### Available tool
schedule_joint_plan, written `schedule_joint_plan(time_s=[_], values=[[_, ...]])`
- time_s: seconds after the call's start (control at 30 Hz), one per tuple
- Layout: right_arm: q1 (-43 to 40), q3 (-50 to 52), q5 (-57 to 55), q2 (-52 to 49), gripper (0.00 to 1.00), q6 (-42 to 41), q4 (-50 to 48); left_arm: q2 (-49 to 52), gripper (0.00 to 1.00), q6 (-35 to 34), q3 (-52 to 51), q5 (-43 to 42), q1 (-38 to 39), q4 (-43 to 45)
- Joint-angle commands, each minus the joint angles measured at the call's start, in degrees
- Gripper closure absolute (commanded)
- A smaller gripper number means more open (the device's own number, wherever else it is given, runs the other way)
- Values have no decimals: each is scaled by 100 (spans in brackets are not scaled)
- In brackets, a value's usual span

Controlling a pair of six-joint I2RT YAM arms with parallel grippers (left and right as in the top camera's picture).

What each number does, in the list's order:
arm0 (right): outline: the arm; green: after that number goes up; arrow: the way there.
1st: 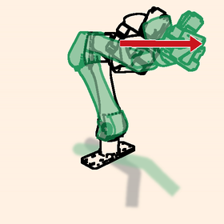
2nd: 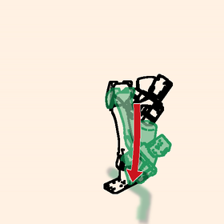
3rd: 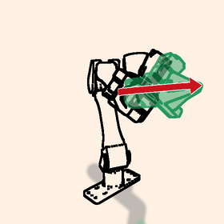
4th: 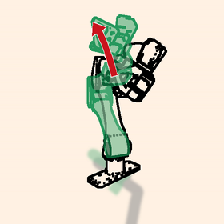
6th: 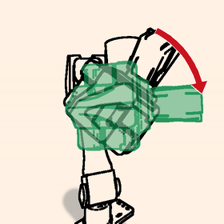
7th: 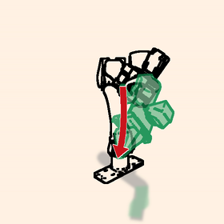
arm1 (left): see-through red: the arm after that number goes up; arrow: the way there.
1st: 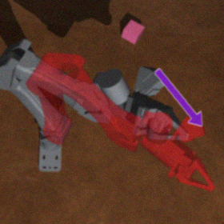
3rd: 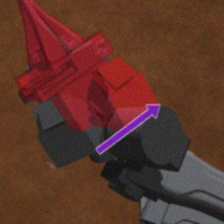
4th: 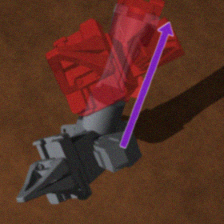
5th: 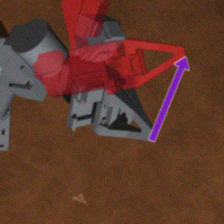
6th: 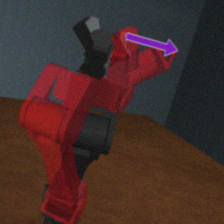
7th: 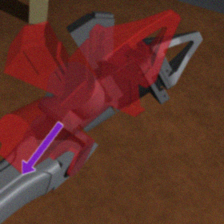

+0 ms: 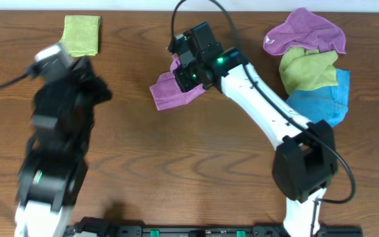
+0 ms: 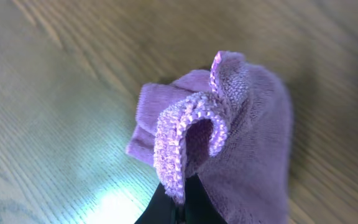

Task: Fold the cloth
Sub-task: 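Lift the bundled cloth with the right gripper and retract the left arm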

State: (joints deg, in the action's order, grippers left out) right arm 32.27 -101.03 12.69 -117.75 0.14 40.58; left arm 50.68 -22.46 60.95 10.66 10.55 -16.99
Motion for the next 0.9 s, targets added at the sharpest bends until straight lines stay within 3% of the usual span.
schedule_joint_plan(time_s=[0.0, 0.17, 0.37, 0.4, 0.47, 0.53, 0.7, 0.87], values=[[199, -59, 238, -407, 99, 227, -87, -557, 91, 15, 46, 140, -20, -343], [308, -59, 236, -627, 99, 227, -529, -975, 92, -15, 46, 50, -11, -1215], [315, -59, 251, -708, 99, 199, -632, -986, 92, -94, 46, -317, -11, -1412], [339, -59, 363, -708, 89, 203, -627, -986, 91, -94, 46, -317, -11, -1414], [409, -59, 863, -708, 41, 208, -579, -986, 91, -92, 46, -310, -11, -1412], [466, -59, 1078, -708, 15, 208, -468, -986, 90, -92, 46, -271, -11, -1410], [494, -59, 1069, -697, 13, 208, -334, -981, 87, -87, 44, -254, -13, -1451], [190, -66, 531, -498, 27, 205, -83, -815, 87, -83, 37, -164, -13, -1930]])
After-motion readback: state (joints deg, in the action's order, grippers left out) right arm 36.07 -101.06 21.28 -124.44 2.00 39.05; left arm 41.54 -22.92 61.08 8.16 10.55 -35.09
